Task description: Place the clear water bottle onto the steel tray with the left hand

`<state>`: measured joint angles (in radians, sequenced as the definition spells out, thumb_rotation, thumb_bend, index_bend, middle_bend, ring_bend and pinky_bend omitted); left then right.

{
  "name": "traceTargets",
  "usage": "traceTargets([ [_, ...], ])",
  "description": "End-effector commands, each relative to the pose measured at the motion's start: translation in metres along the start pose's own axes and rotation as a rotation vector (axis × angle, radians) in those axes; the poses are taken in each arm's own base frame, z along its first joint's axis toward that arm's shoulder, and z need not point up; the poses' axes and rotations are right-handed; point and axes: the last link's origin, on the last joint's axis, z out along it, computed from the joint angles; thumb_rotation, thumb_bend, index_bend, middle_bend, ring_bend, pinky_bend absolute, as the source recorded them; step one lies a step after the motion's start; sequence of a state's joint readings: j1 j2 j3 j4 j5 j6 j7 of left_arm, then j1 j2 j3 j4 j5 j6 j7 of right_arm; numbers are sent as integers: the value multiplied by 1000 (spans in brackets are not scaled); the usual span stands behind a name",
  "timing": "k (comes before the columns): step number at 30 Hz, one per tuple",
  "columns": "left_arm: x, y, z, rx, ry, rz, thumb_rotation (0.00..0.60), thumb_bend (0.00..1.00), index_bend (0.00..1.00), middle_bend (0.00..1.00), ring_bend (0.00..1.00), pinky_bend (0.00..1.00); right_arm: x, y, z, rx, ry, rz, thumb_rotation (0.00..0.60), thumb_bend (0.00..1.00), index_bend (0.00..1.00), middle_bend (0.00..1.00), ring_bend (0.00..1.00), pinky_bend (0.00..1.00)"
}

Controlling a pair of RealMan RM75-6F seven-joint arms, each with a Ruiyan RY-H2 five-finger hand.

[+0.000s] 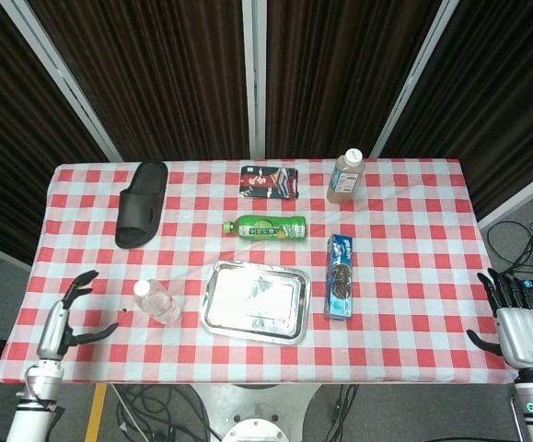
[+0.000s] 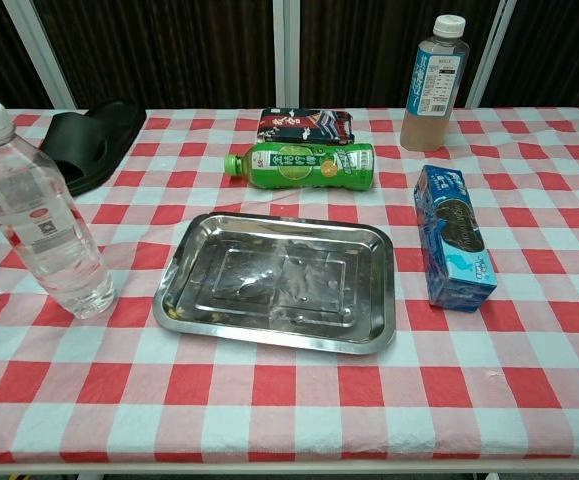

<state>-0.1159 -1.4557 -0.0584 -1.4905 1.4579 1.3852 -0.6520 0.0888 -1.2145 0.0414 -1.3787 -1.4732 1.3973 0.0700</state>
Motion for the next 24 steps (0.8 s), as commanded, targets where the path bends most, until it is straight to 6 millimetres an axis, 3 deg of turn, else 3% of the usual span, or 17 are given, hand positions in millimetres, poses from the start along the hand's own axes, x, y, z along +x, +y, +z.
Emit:
traceTargets([
  [1, -14, 5, 11, -11, -8, -19, 600, 0, 186, 242, 164, 208, 0, 1, 0, -4, -2, 0, 600, 111, 0, 0, 0, 0],
  [24, -62, 23, 35, -11, -93, -101, 600, 0, 186, 235, 161, 206, 7, 7, 1, -17, 19, 26, 600, 111, 0, 0, 0, 0],
])
